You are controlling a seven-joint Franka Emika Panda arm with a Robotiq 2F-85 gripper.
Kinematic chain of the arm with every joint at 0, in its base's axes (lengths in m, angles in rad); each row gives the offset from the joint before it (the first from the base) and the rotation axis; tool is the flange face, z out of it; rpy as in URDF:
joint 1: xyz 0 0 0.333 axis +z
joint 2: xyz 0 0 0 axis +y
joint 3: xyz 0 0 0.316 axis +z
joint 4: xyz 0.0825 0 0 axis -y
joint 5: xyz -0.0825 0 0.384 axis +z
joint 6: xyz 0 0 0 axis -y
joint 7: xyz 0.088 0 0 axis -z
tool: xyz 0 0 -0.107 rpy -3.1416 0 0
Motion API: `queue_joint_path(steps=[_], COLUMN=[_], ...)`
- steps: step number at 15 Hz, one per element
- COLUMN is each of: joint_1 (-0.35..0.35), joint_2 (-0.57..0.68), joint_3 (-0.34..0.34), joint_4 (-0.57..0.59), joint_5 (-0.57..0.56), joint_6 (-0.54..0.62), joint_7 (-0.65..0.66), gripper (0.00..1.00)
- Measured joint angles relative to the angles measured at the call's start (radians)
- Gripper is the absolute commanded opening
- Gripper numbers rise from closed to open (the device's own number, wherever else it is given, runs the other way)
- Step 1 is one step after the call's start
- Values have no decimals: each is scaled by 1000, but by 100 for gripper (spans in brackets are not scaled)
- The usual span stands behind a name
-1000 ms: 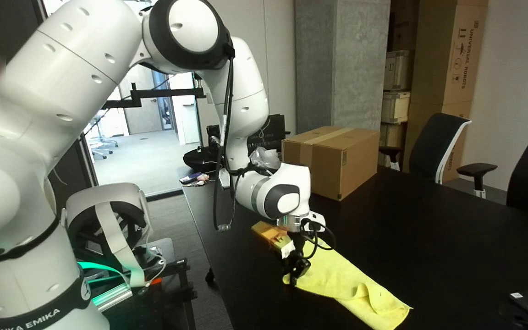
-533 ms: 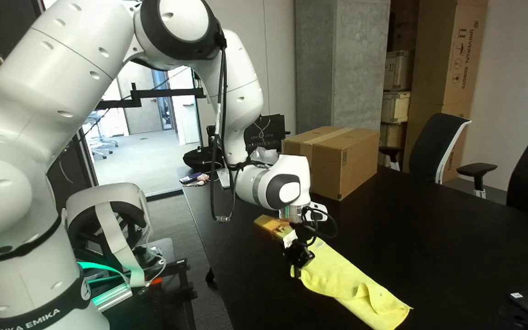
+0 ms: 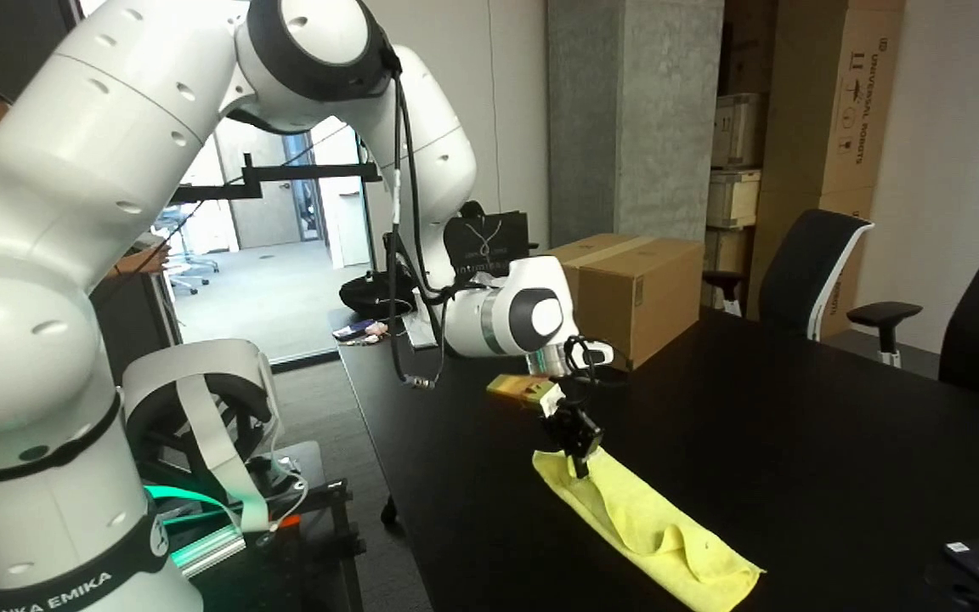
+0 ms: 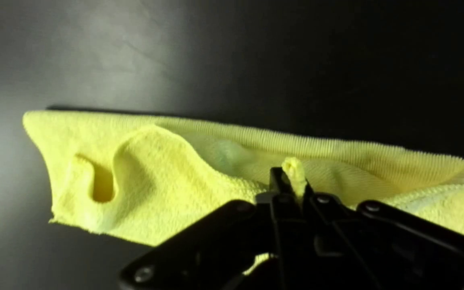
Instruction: Fold the towel once on the table
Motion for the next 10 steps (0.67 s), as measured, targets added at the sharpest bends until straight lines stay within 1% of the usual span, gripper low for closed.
queue_joint_path(steps=[2, 4, 7, 10], joint_1=[40, 58, 64, 64], joint_2=[2, 12, 65, 142], joint_3=[-28, -33, -33, -37], joint_4=[45, 96, 180, 245], joint_5=[-37, -58, -83, -104], joint_6=[-6, -36, -85, -101], joint_7=[36, 51, 75, 101], gripper=[1, 1, 1, 1])
